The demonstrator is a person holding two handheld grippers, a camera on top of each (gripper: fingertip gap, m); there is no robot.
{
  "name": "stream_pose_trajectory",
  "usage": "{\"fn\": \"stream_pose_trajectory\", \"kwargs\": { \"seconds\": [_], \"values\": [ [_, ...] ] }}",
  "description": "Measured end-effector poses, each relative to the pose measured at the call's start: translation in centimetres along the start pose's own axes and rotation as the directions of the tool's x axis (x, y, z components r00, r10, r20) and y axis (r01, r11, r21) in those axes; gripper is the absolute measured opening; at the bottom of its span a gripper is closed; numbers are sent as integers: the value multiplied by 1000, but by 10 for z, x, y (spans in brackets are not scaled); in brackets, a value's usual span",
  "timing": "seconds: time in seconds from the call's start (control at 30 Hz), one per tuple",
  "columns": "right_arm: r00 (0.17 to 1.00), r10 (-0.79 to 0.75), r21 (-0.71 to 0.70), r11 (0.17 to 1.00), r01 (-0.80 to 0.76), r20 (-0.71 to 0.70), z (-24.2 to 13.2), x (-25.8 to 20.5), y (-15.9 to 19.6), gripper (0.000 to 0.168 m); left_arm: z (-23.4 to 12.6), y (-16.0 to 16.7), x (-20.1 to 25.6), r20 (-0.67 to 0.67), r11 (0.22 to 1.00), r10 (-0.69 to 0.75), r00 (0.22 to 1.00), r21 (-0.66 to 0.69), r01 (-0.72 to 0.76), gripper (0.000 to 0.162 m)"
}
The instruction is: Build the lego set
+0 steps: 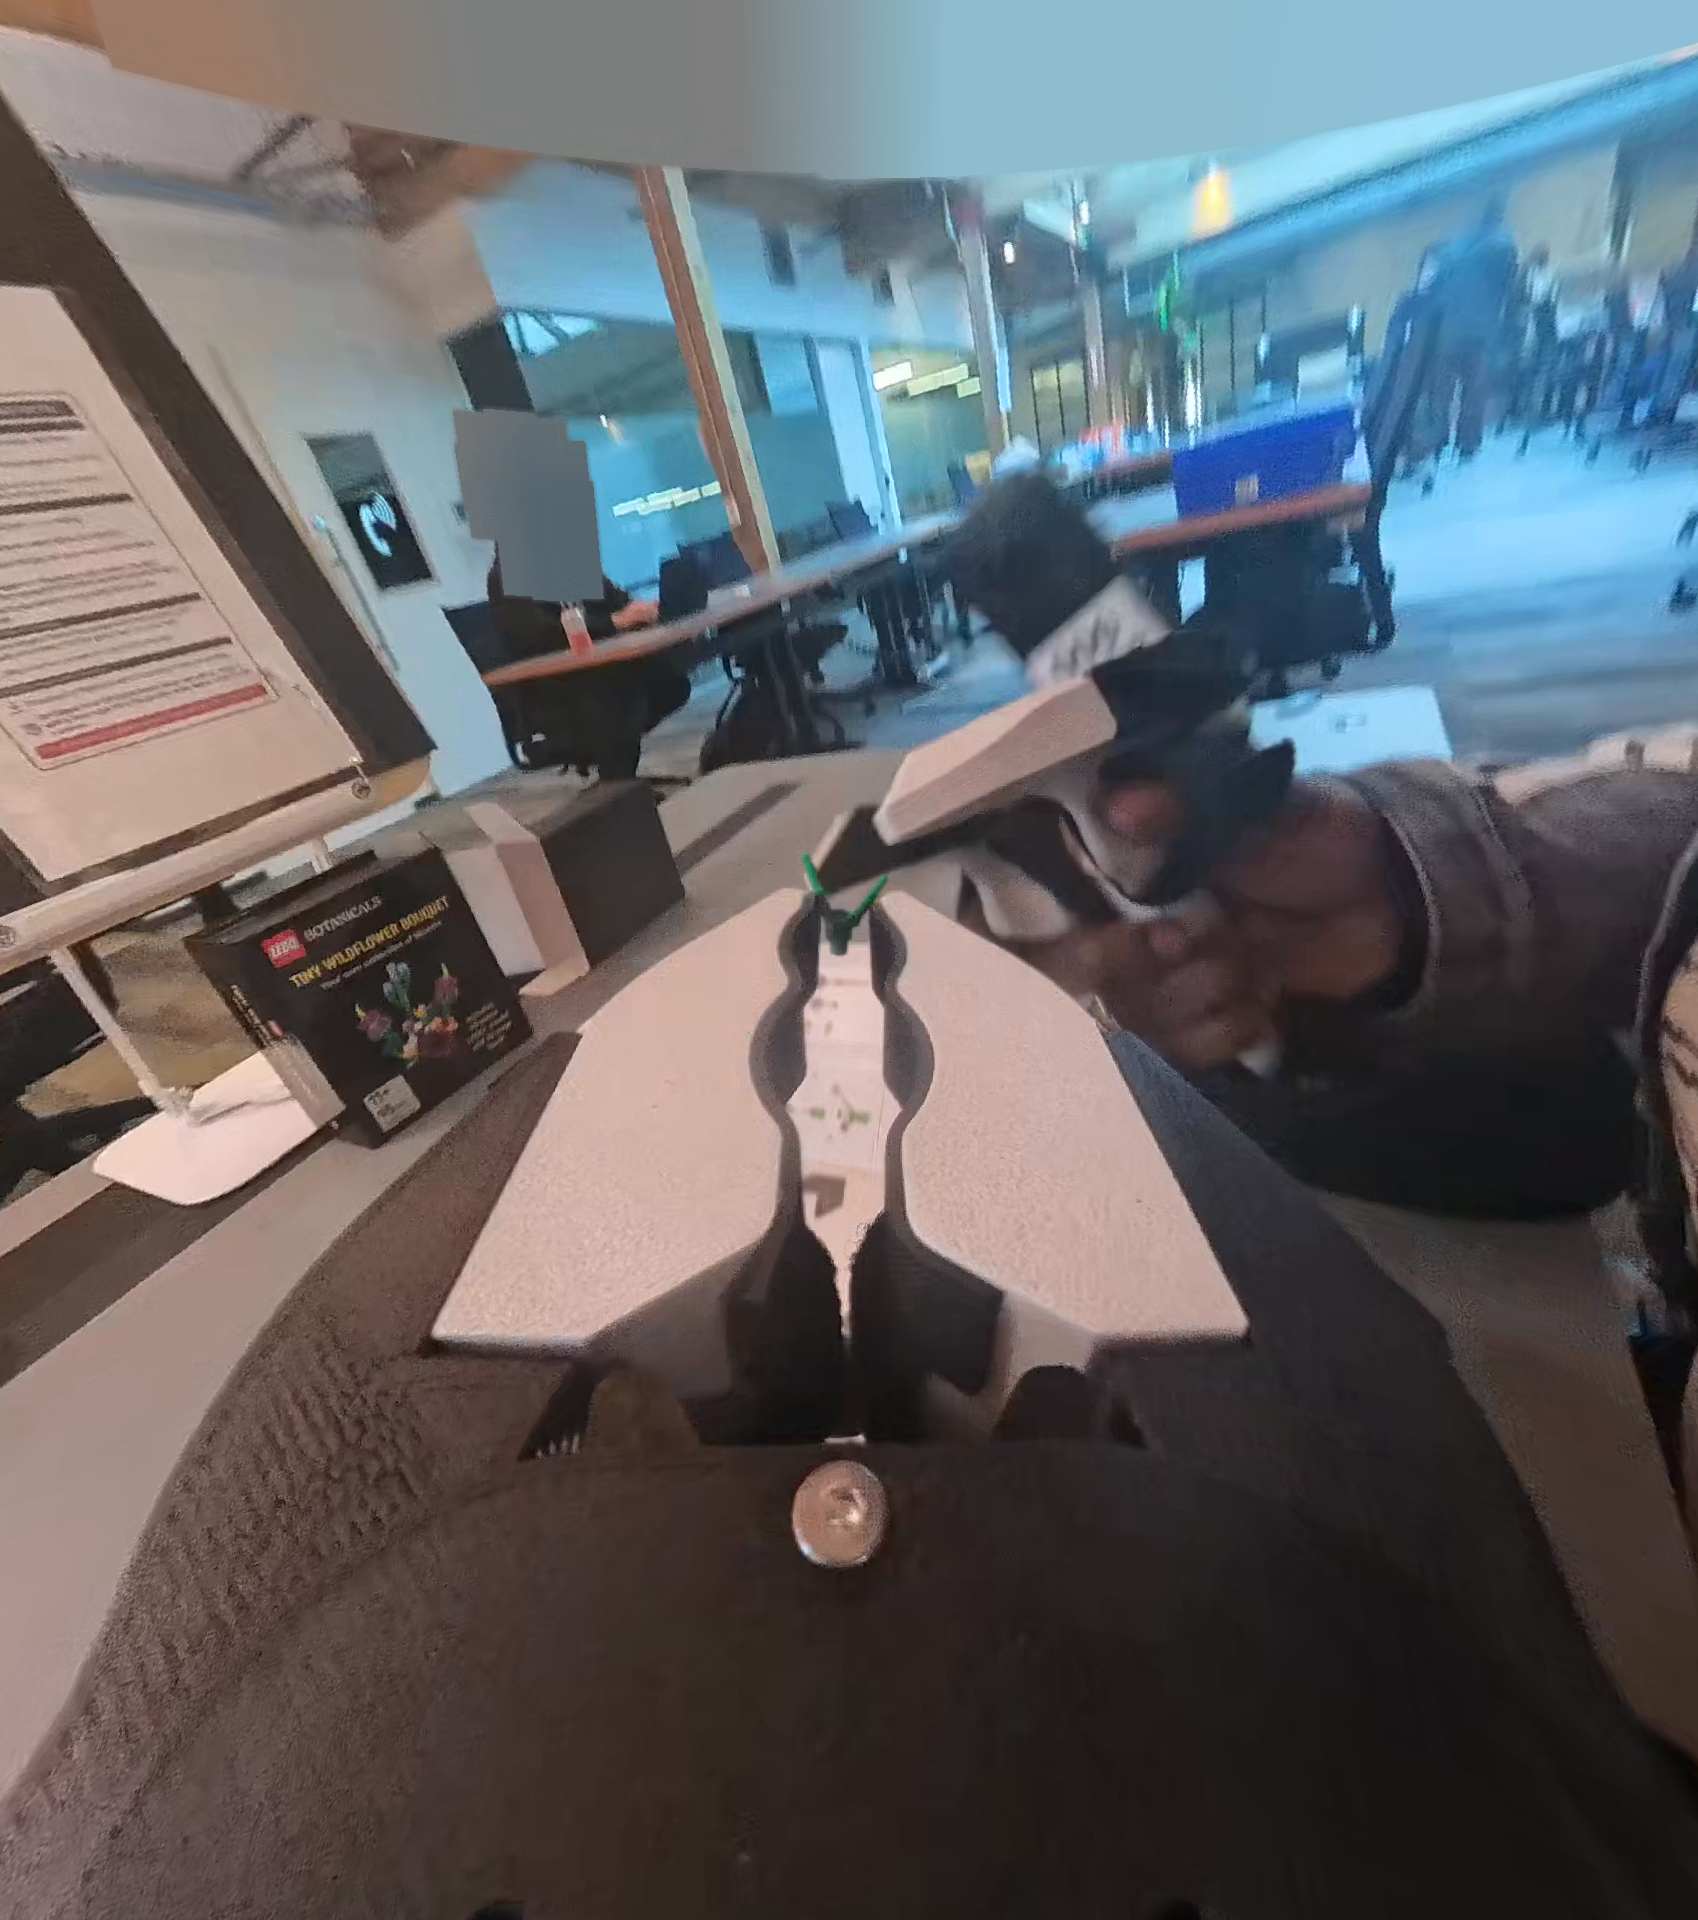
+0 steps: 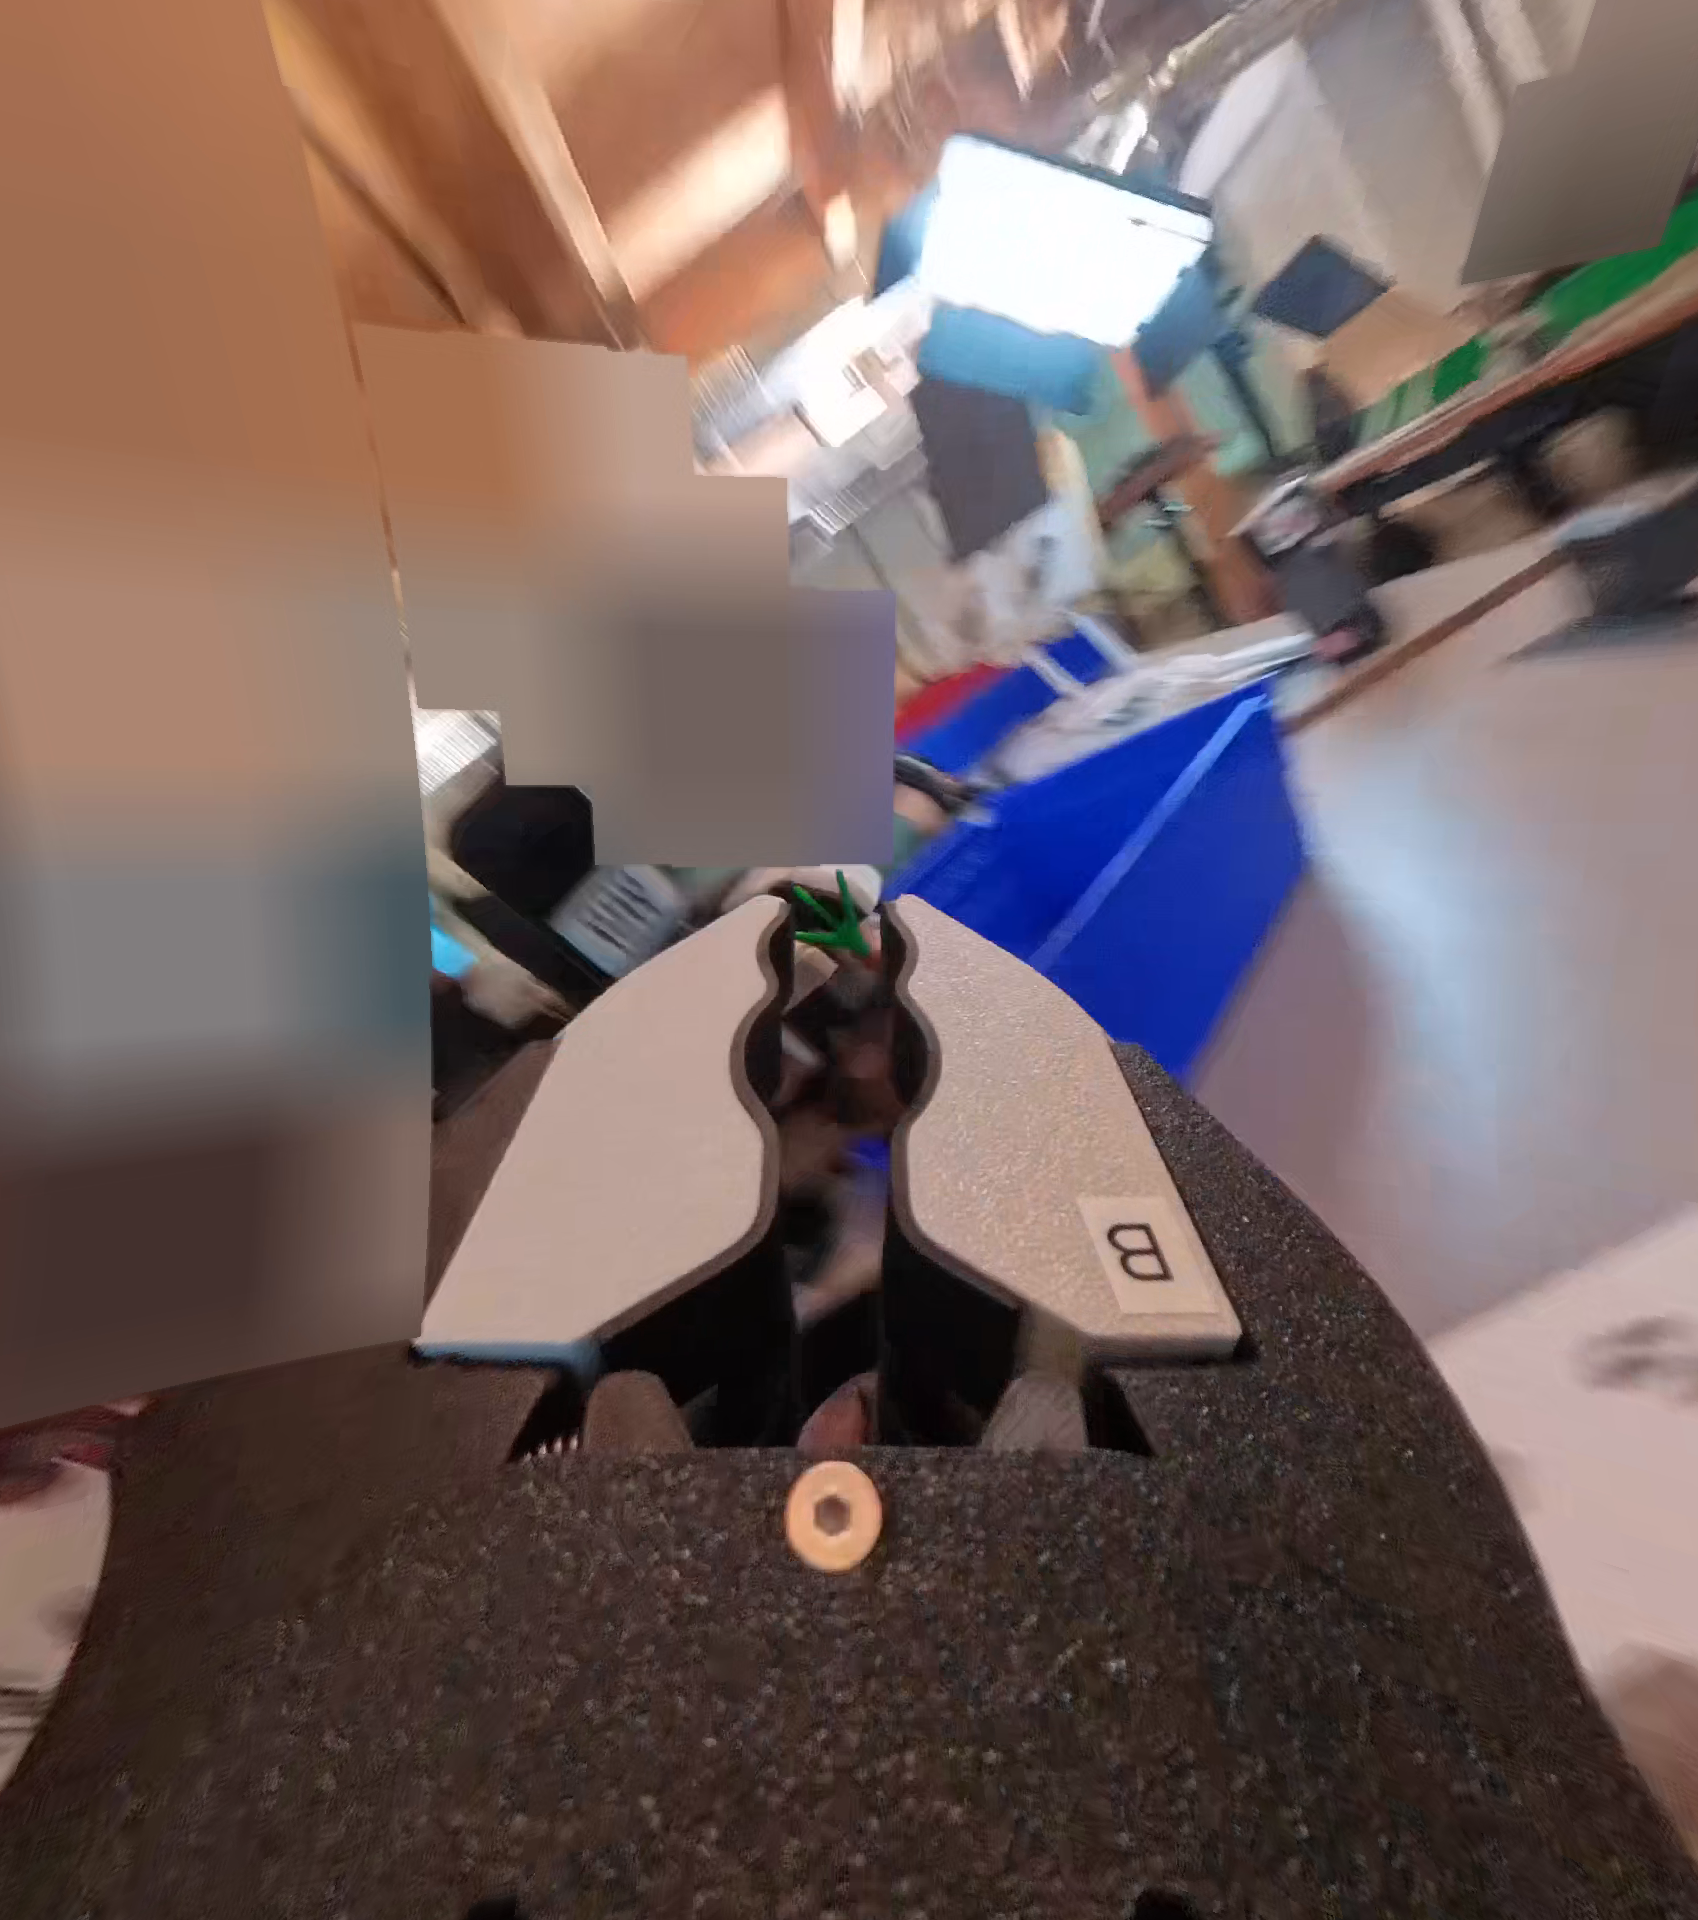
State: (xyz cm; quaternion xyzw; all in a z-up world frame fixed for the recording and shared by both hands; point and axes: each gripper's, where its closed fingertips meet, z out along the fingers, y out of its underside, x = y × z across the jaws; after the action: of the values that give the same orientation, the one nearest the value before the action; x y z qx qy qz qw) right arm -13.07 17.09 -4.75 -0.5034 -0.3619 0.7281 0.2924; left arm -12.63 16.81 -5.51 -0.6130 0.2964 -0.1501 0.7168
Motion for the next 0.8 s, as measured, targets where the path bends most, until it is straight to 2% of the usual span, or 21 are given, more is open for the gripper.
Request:
{"fn": "stream_pose_trajectory", "kwargs": {
  "seconds": [0.03, 0.07, 0.13, 0.27, 0.43, 0.53, 0.6, 0.7, 0.8],
  "values": [
    [982, -182, -65, 982, 179, -55, 0, 2, 1, 15, 0, 3, 3, -14, 999, 25, 1000, -30, -25, 9],
    [944, -319, -120, 944, 308, -86, 0, 3, 1, 15, 1, 5, 5, -29, 998, 41, 999, -51, -43, 9],
    [906, -418, -180, 898, 401, -70, 1, 1, 3, 11, 3, 6, 9, -51, 996, 60, 997, -64, -63, 9],
    [931, -363, -193, 916, 352, -28, 1, 2, 6, 1, 5, 6, 9, -51, 996, 60, 997, -61, -64, 9],
    [938, -346, -166, 927, 336, -32, -2, 3, 5, 0, 8, 8, 9, -46, 996, 50, 998, -77, -53, 10],
    [929, -362, -150, 925, 349, -76, -11, 10, -6, 0, -4, 9, 1, 1, 991, 38, 999, -129, -38, 17],
    [910, -397, -144, 914, 379, -122, -24, 19, -17, 0, -26, 9, -14, 67, 978, 43, 997, -205, -29, 22],
    [882, -425, -132, 905, 405, -203, -47, 38, -34, 0, -87, -1, -57, 266, 945, 87, 960, -326, 5, 24],
    [855, -448, -131, 894, 428, -263, -68, 56, -46, 0, -153, -1, -91, 405, 880, 43, 913, -449, 157, 30]
  ]
}}
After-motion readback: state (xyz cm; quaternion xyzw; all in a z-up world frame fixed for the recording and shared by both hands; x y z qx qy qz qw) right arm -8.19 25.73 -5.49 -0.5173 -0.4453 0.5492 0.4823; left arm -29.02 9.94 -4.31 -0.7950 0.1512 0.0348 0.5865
